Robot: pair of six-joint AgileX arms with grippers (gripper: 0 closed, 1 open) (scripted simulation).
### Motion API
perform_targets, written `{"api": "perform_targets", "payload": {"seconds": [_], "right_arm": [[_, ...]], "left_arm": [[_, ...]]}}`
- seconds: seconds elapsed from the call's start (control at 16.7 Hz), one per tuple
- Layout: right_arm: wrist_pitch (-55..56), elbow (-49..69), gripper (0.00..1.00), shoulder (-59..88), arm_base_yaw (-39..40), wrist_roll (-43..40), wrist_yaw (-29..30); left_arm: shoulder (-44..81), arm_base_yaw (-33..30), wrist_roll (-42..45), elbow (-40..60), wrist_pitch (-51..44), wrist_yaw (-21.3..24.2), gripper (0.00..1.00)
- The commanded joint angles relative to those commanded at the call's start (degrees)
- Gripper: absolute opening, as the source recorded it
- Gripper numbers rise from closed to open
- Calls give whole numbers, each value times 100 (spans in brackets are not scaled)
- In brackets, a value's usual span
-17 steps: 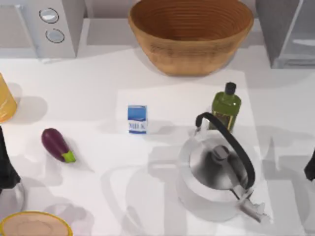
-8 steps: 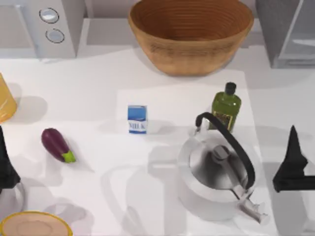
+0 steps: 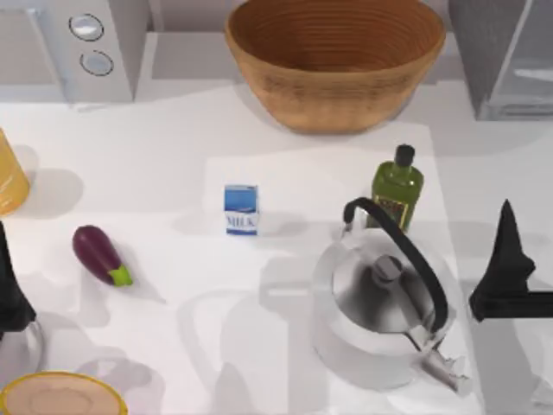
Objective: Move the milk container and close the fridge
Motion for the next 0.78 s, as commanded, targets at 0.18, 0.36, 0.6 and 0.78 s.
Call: {"api": "perform_targets", "payload": {"seconds": [0.18,0.36,0.6,0.78], "right_arm": [[523,853,100,781,249,-9,96],[1183,2042,100,2082,495,-13,268],[1965,3913,100,4263,746,-17,530],[2407,5226,100,5923,853,-12,740]], "left_arm": [[0,0,0,0,0,0,100],[0,0,0,0,0,0,100],[0,0,0,0,0,0,100],[0,0,0,0,0,0,100]]}}
